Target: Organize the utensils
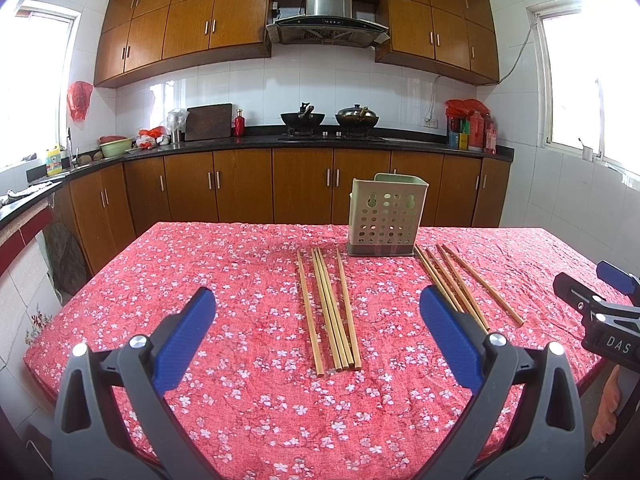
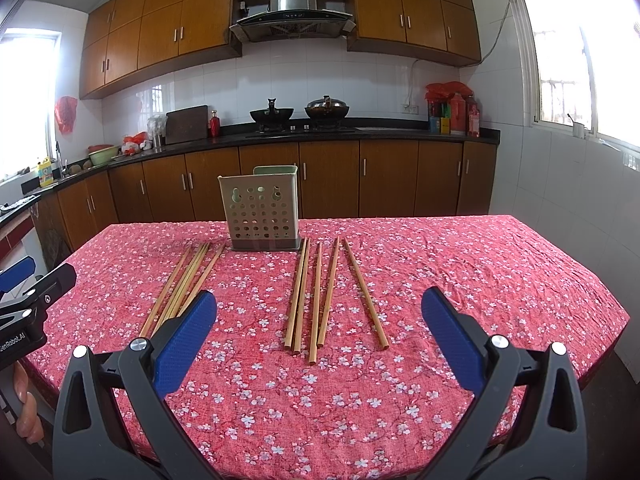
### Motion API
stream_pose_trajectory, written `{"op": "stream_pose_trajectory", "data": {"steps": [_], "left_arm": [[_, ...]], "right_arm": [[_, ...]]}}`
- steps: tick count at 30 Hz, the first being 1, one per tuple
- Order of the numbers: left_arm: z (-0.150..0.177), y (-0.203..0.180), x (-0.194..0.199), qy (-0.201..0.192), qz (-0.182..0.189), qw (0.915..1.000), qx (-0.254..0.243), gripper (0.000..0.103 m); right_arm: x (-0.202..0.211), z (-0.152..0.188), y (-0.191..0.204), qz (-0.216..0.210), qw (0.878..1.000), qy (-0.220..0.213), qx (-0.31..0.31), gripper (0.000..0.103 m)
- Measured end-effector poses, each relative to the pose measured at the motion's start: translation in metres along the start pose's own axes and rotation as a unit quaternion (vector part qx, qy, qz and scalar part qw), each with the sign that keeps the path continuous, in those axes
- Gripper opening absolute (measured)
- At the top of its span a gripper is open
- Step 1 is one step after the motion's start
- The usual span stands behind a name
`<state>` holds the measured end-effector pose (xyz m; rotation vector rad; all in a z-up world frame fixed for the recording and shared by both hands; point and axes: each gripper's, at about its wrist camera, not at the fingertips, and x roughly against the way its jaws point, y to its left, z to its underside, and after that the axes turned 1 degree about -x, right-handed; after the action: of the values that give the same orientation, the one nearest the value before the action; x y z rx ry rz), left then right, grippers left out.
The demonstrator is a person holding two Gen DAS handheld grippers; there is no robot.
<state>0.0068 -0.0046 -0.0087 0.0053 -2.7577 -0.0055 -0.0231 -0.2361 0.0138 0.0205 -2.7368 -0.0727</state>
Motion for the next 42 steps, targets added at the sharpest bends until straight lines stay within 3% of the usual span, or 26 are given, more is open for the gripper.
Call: {"op": "stream_pose_trajectory", "data": {"steps": [5, 9, 12, 17, 19, 23, 29, 33, 35, 37, 42], "left_arm": [[0.000, 0.011, -0.026, 0.061, -0.025, 0.9976, 0.020, 0.099], [0.005, 0.032, -0.066, 0.136, -0.043, 0.9887, 0.048, 0.099], [0.008, 0.048, -0.094, 0.187, -0.038, 0.9791, 0.070, 0.099], [0.010, 0.065, -0.122, 0.221, -0.036, 0.9714, 0.078, 0.099], [0.009, 0.067, -0.132, 0.231, -0.029, 0.9695, 0.077, 0.098], [0.008, 0.061, -0.155, 0.247, -0.006, 0.9671, 0.060, 0.072], [0.014, 0.048, -0.184, 0.279, 0.060, 0.9558, 0.071, 0.043], [0.017, 0.036, -0.190, 0.287, 0.069, 0.9540, 0.051, 0.026], [0.020, 0.032, -0.194, 0.297, 0.069, 0.9516, 0.043, 0.017], [0.022, 0.030, -0.196, 0.296, 0.062, 0.9525, 0.034, 0.013], [0.017, 0.034, -0.211, 0.294, 0.050, 0.9544, 0.022, 0.009]], "right_arm": [[-0.025, 0.001, -0.015, -0.003, 0.999, 0.028, -0.029, 0.101], [-0.065, -0.003, -0.035, 0.008, 0.995, 0.081, -0.049, 0.101], [-0.105, -0.007, -0.051, 0.016, 0.988, 0.139, -0.070, 0.087], [-0.165, -0.003, -0.069, 0.015, 0.972, 0.214, -0.095, 0.056], [-0.184, 0.003, -0.071, 0.019, 0.967, 0.237, -0.092, 0.049], [-0.205, 0.014, -0.071, 0.025, 0.960, 0.265, -0.083, 0.035], [-0.202, 0.018, -0.065, 0.032, 0.966, 0.249, -0.063, 0.029], [-0.199, 0.022, -0.062, 0.033, 0.966, 0.248, -0.061, 0.029], [-0.204, 0.023, -0.059, 0.036, 0.967, 0.246, -0.058, 0.021], [-0.204, 0.022, -0.057, 0.037, 0.967, 0.246, -0.054, 0.011], [-0.220, 0.017, -0.064, 0.033, 0.967, 0.246, -0.063, 0.008]]}}
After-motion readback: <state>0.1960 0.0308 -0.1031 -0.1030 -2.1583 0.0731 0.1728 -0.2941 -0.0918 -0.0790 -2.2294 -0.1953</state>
